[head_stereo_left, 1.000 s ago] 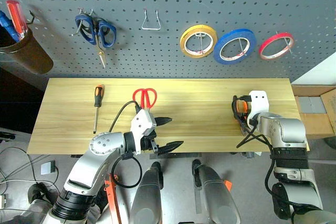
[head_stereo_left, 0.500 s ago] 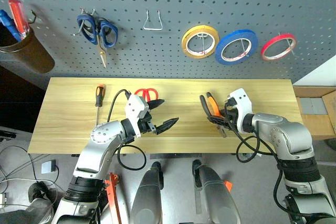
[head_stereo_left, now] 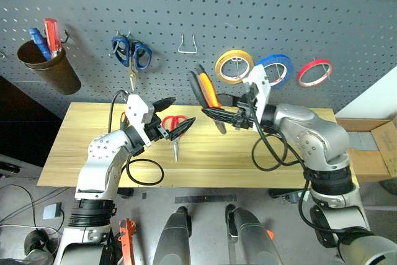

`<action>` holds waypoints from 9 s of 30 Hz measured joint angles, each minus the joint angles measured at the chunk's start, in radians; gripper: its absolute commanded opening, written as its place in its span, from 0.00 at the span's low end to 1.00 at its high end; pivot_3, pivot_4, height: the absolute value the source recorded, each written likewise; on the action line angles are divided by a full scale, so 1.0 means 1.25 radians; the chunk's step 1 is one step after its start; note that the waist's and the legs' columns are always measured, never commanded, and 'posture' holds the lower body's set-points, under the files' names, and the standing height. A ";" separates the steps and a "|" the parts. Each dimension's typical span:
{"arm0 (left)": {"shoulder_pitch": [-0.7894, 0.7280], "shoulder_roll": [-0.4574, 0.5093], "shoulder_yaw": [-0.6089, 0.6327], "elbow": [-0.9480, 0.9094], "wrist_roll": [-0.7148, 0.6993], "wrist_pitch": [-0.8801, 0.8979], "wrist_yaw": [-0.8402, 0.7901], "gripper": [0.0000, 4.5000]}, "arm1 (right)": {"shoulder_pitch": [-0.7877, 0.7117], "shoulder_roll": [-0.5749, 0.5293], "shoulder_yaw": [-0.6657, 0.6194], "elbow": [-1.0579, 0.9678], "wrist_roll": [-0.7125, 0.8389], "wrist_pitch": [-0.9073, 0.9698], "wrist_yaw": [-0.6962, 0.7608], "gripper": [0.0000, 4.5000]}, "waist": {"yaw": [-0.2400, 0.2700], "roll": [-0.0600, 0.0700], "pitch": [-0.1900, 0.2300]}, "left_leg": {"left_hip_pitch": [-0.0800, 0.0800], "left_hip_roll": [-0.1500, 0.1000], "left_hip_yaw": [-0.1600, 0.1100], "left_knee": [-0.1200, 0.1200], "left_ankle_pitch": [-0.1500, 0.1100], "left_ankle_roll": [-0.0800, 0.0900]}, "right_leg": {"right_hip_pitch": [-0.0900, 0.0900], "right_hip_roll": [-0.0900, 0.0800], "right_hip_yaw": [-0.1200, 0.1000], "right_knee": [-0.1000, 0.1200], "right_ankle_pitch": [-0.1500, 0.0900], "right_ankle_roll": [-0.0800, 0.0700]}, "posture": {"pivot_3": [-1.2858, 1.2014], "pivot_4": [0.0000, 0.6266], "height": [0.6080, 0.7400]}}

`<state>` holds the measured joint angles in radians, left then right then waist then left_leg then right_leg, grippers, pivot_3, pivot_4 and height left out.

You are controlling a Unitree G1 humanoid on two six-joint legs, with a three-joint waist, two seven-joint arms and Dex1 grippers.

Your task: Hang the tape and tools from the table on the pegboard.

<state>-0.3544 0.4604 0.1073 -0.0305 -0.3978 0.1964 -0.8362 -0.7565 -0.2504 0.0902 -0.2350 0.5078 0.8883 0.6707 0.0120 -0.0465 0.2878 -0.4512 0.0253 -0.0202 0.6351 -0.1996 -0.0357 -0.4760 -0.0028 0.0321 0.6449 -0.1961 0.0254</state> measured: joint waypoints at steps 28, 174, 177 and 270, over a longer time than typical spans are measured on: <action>-0.033 -0.015 0.021 0.004 -0.023 0.011 0.047 1.00 | -0.501 0.218 -0.062 0.946 -0.300 -0.802 -0.286 0.49 | 0.012 -0.003 -0.025 | 0.001 0.003 -0.002 0.007 0.006 -0.004 | 0.002 0.008 -0.003 0.002 0.012 -0.008 | 0.60 0.22 1.00; 0.076 0.012 -0.026 -0.073 0.024 0.349 0.305 1.00 | 0.341 -0.012 0.040 -0.033 -0.202 -0.300 -0.134 0.99 | 0.009 0.015 0.077 | -0.001 0.003 -0.004 -0.020 0.019 -0.001 | -0.001 -0.002 -0.013 -0.001 -0.002 -0.004 | 0.58 0.66 1.00; 0.073 -0.007 -0.024 -0.065 0.039 0.364 0.336 1.00 | 0.342 -0.023 0.040 -0.035 -0.198 -0.298 -0.115 0.99 | 0.009 0.015 0.077 | -0.001 0.003 -0.004 -0.020 0.019 -0.001 | -0.001 -0.003 -0.013 -0.001 -0.001 -0.004 | 0.58 0.66 1.00; 0.166 -0.091 -0.027 -0.225 0.434 -0.248 0.625 0.05 | 0.273 -0.102 -0.076 -0.174 0.053 -0.196 -0.038 1.00 | 0.014 0.007 0.089 | -0.003 0.003 -0.003 -0.012 0.019 -0.002 | 0.000 -0.010 -0.013 -0.003 0.002 0.001 | 0.59 0.66 1.00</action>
<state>-0.1473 0.3465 0.0740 -0.3119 0.1449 -0.1130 -0.0546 -0.4149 -0.3774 -0.0043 -0.4519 0.5744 0.6428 0.6234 0.0293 -0.0375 0.3985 -0.4548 0.0284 -0.0240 0.6195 -0.1764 -0.0379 -0.4754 -0.0157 0.0157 0.6416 -0.1939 0.0267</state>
